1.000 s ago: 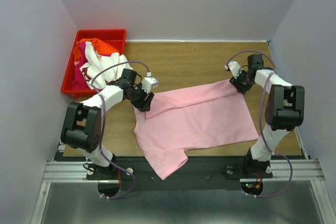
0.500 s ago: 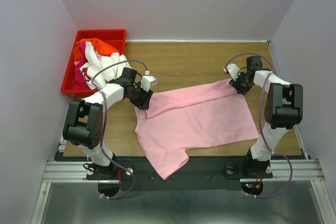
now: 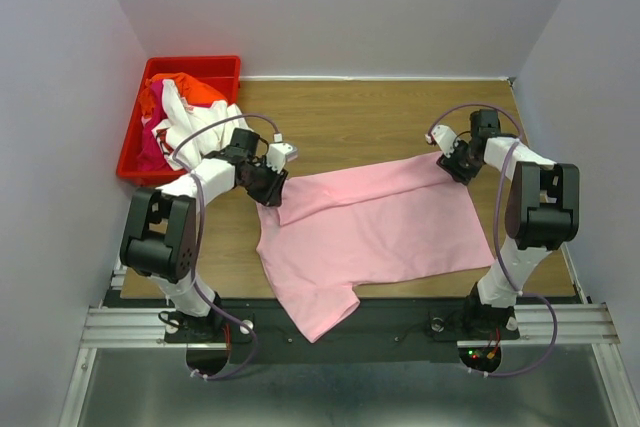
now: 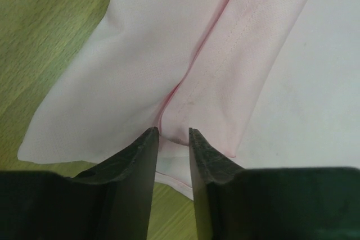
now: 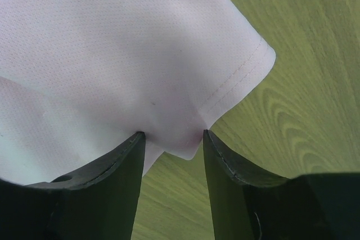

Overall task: Fold and stack the t-shirts
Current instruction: Fold the tshirt

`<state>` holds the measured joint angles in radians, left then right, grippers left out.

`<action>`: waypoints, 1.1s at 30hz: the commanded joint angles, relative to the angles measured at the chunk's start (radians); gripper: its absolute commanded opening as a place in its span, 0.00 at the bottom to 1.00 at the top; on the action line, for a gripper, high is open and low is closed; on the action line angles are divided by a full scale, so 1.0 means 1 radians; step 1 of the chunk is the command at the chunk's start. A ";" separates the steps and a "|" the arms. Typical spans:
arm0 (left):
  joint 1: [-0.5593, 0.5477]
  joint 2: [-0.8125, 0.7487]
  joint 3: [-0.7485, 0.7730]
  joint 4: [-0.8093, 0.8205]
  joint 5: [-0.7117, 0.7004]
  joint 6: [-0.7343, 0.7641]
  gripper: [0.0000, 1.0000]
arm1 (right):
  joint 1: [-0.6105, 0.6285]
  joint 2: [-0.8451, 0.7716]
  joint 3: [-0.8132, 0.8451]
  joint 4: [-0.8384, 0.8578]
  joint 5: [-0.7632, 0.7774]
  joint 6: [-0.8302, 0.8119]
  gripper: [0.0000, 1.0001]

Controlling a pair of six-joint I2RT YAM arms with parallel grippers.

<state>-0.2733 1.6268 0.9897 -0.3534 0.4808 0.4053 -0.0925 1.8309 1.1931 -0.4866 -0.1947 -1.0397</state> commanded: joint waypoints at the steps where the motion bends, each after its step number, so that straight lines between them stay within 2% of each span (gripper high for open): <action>1: 0.002 0.019 0.046 0.019 0.031 -0.022 0.28 | -0.006 -0.030 0.002 0.006 -0.003 -0.029 0.52; 3: 0.002 0.027 0.062 0.018 0.038 -0.029 0.19 | -0.006 -0.024 0.008 0.005 0.003 -0.034 0.47; 4: 0.002 0.030 0.069 0.016 0.041 -0.029 0.09 | -0.006 -0.021 0.011 0.003 0.005 -0.034 0.42; 5: 0.002 0.028 0.079 0.014 0.041 -0.036 0.05 | -0.006 -0.015 0.016 0.003 0.009 -0.034 0.34; 6: 0.002 0.022 0.084 0.016 0.039 -0.036 0.01 | -0.006 -0.013 0.019 0.003 0.011 -0.031 0.30; 8: 0.005 -0.002 0.096 0.014 0.032 -0.037 0.00 | -0.006 -0.013 0.033 0.002 0.012 -0.028 0.21; 9: 0.006 -0.010 0.112 0.013 0.028 -0.039 0.00 | -0.006 -0.010 0.040 0.000 0.011 -0.025 0.11; 11: 0.011 -0.030 0.135 0.005 0.027 -0.039 0.00 | -0.006 -0.007 0.060 0.000 0.011 -0.011 0.02; 20: 0.036 -0.056 0.342 -0.019 -0.027 -0.014 0.00 | -0.006 0.025 0.172 -0.001 -0.018 0.072 0.00; 27: 0.046 -0.021 0.553 -0.021 -0.103 0.064 0.00 | -0.007 0.076 0.332 0.000 -0.032 0.155 0.01; 33: 0.056 0.022 0.621 0.007 -0.127 0.112 0.00 | -0.006 0.142 0.460 -0.001 -0.035 0.214 0.01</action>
<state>-0.2276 1.6417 1.5555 -0.3740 0.3828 0.4667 -0.0921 1.9476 1.5780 -0.5072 -0.2188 -0.8780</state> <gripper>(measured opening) 0.019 0.017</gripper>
